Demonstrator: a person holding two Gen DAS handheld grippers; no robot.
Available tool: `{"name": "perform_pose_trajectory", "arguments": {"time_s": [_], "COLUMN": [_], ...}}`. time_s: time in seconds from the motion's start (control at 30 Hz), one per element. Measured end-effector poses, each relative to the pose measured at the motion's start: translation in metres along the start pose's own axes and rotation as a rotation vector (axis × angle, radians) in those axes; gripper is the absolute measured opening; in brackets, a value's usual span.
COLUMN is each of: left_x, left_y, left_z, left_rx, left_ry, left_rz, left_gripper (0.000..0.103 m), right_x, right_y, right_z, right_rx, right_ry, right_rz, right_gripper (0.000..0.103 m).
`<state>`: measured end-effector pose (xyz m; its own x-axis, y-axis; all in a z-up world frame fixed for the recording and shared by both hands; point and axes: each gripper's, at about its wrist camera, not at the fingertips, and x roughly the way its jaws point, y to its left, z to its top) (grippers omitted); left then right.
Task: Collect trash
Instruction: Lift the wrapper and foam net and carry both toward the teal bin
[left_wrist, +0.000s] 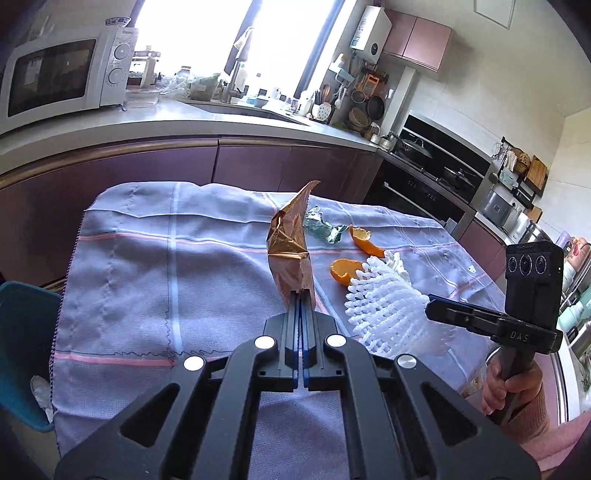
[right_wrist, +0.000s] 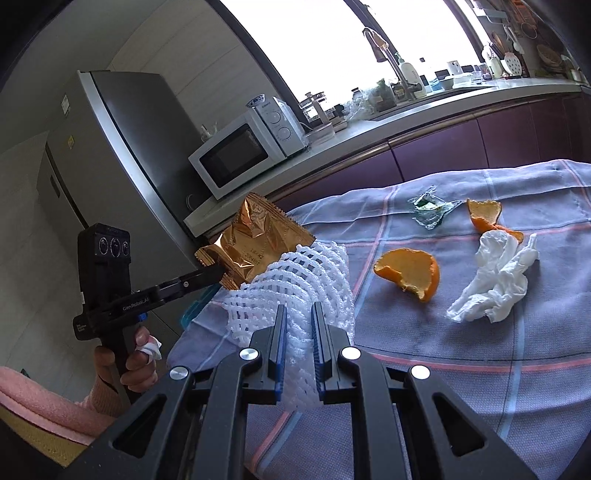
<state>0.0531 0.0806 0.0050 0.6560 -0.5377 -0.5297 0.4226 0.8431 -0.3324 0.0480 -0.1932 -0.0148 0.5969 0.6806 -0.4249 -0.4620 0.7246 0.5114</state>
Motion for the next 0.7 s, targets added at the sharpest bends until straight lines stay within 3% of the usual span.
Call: {"name": "perform_pose_trajectory", "arguments": {"time_s": [0.7], "left_x": [-0.051], "left_y": [0.024], "left_z": [-0.004], "left_rx": [-0.030], "left_ry": [-0.050], "left_rz": [0.094], "left_gripper": [0.001], "right_x": [0.048], "right_y": [0.034], "right_z": [0.012], "right_rx": [-0.048], "right_ry": [0.060], "right_rz": [0.102], "right_gripper": [0.012]}}
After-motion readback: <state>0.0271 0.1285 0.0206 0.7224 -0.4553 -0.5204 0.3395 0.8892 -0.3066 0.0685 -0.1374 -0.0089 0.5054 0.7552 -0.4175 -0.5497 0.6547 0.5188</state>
